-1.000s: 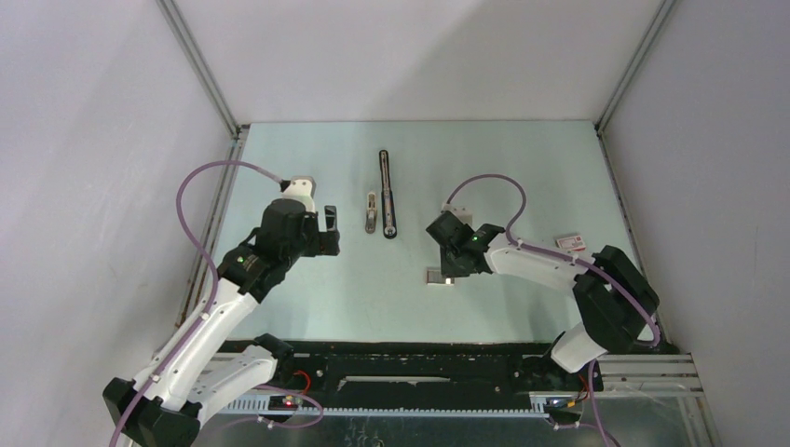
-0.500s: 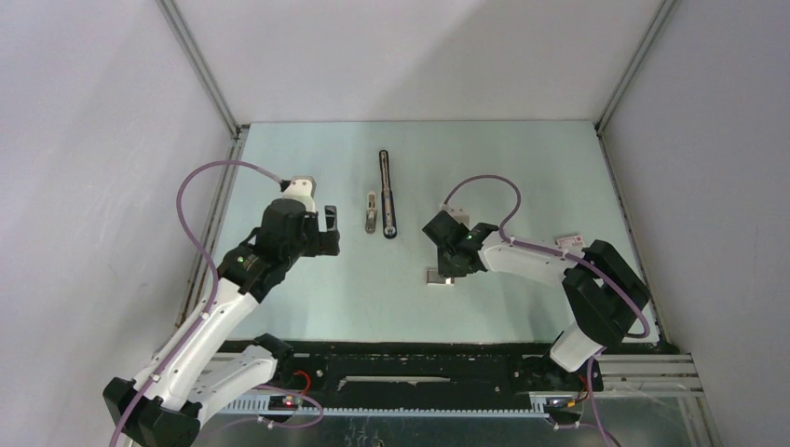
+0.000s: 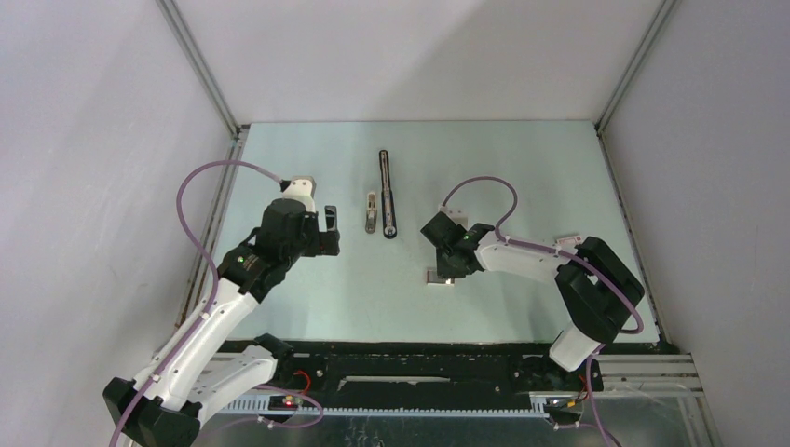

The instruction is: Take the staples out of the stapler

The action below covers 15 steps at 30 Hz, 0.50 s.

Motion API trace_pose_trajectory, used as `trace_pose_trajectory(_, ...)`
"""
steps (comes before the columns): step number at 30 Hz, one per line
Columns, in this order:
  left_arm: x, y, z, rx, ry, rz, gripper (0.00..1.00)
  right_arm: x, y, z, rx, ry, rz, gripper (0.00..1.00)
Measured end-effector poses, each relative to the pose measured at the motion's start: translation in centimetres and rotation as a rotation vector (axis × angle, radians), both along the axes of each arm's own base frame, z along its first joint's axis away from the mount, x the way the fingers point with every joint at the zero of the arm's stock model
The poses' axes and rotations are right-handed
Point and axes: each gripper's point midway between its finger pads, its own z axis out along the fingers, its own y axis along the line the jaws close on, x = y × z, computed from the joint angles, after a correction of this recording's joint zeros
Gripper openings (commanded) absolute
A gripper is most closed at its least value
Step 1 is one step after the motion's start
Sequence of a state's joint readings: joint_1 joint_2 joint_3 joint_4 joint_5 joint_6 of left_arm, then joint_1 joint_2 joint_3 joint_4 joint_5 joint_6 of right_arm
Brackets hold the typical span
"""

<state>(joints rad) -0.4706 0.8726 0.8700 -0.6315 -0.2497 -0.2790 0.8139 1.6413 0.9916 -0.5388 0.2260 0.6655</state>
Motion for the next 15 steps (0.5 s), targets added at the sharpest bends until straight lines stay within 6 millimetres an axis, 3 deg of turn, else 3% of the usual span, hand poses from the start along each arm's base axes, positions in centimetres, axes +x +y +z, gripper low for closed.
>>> trace_pose_trajectory(15,0.0,0.0,0.0,0.0,0.0,0.0,0.95,-0.05,0.43,0.02,0.019,0.005,0.008,0.33)
